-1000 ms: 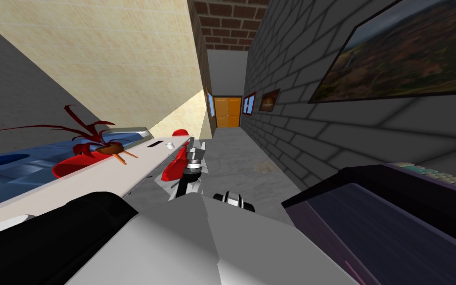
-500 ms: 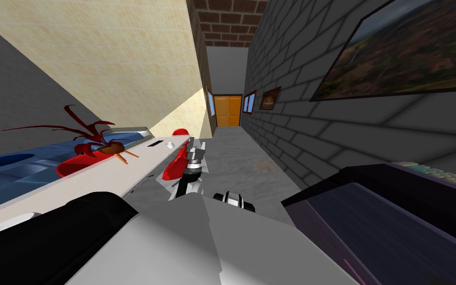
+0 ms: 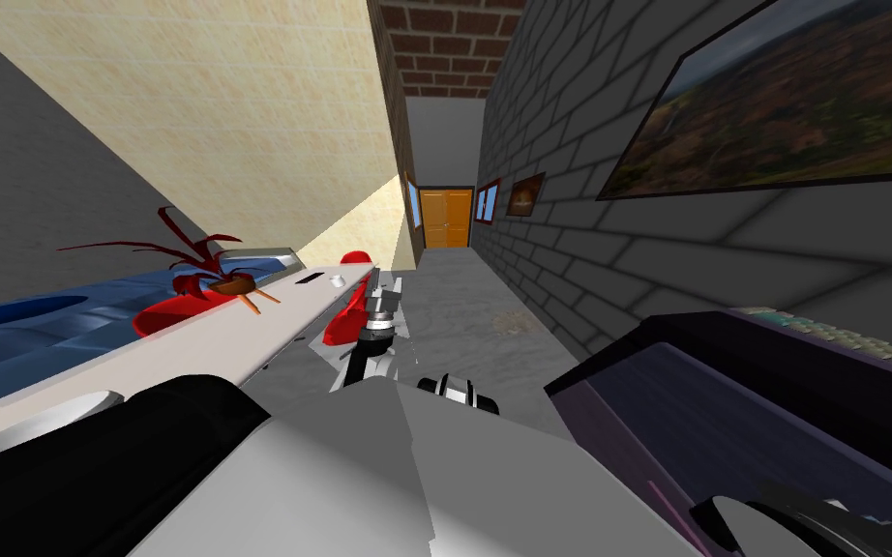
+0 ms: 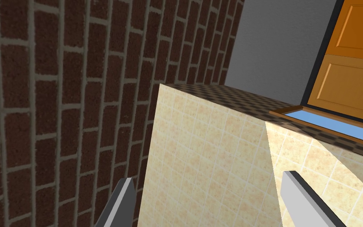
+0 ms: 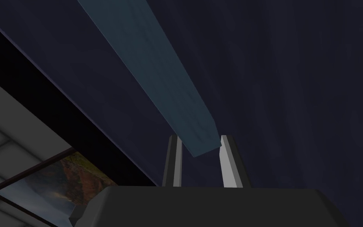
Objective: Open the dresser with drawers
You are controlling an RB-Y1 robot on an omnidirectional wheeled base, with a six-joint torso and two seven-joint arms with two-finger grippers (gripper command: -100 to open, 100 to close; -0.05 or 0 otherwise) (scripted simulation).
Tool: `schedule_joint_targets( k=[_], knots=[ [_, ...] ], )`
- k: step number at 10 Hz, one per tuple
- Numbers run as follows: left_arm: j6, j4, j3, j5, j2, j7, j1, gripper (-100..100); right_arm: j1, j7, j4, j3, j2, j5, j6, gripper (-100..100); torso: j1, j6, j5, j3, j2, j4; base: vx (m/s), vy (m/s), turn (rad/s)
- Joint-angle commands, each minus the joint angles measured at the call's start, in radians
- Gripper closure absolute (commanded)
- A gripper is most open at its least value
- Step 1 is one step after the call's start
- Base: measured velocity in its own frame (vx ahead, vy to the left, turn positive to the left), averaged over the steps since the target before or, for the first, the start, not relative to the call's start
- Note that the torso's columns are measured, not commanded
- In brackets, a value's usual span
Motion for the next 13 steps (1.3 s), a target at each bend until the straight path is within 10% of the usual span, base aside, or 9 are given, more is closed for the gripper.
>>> schedule_joint_targets(
  k=[1, 13],
  knots=[
    [0.000, 0.000, 0.000, 0.000, 0.000, 0.000, 0.000, 0, -0.003, 0.056, -0.020, 0.002, 0.006, -0.019, 0.021, 100, 0.000, 0.000, 0.000, 0.000, 0.000, 0.000, -0.018, -0.013, 0.010],
    [0.000, 0.000, 0.000, 0.000, 0.000, 0.000, 0.000, 0, -0.061, 0.350, -0.231, 0.050, 0.068, -0.195, 0.156, 100, -0.002, 0.001, -0.001, 0.001, 0.002, 0.000, -0.057, -0.034, 0.004]
  ],
)
